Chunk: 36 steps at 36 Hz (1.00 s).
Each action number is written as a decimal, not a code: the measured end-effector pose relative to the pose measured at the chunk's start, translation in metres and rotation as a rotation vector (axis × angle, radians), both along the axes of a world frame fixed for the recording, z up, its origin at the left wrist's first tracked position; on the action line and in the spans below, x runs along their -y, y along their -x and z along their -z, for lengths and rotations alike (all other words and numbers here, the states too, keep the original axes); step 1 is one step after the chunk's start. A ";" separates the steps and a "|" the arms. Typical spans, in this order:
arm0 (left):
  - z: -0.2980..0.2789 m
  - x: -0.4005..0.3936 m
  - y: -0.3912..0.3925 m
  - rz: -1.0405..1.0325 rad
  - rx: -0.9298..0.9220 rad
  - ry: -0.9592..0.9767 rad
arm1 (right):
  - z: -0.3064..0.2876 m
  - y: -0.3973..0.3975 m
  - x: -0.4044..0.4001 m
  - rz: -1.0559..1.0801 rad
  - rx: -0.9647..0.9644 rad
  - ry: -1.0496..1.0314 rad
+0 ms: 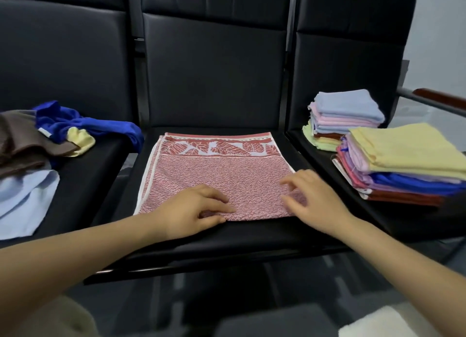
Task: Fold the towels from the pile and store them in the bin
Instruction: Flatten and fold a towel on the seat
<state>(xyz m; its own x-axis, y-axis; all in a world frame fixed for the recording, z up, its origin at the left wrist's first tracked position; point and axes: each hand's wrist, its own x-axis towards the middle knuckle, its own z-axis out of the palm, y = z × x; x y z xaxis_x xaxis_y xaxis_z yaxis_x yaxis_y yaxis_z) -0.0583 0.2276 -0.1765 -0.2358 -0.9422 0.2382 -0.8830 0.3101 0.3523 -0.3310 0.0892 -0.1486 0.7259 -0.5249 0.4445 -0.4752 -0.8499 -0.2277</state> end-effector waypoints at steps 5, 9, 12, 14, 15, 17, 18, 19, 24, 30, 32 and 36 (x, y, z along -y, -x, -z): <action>-0.007 0.004 0.006 -0.037 -0.011 -0.006 | 0.018 -0.020 -0.010 -0.252 -0.179 -0.095; -0.010 0.008 0.009 -0.094 0.035 -0.017 | 0.013 -0.038 -0.006 -0.208 -0.113 -0.098; -0.016 0.012 0.014 -0.136 0.216 -0.016 | 0.006 -0.049 -0.001 -0.128 -0.089 -0.224; -0.019 0.019 0.014 -0.167 0.289 0.049 | 0.003 -0.053 0.004 -0.118 -0.090 -0.302; -0.021 0.022 0.012 -0.194 0.296 0.070 | 0.001 -0.054 0.007 -0.128 -0.103 -0.347; -0.028 0.028 0.005 -0.245 0.334 0.067 | -0.002 -0.053 0.012 -0.136 -0.208 -0.374; -0.031 0.030 0.000 -0.263 0.349 0.061 | -0.003 -0.052 0.015 -0.133 -0.282 -0.362; -0.034 0.031 -0.004 -0.274 0.355 0.060 | -0.004 -0.051 0.018 -0.130 -0.324 -0.341; -0.048 0.032 -0.027 -0.242 0.416 0.007 | -0.014 -0.035 0.040 -0.060 -0.139 -0.370; -0.057 0.024 -0.051 -0.299 0.421 -0.092 | -0.027 -0.009 0.054 0.011 0.179 -0.680; -0.058 0.017 -0.060 -0.331 0.324 -0.090 | -0.023 -0.003 0.056 0.013 0.250 -0.771; -0.055 0.001 -0.070 -0.359 -0.002 -0.128 | -0.019 0.002 0.047 0.040 0.277 -0.891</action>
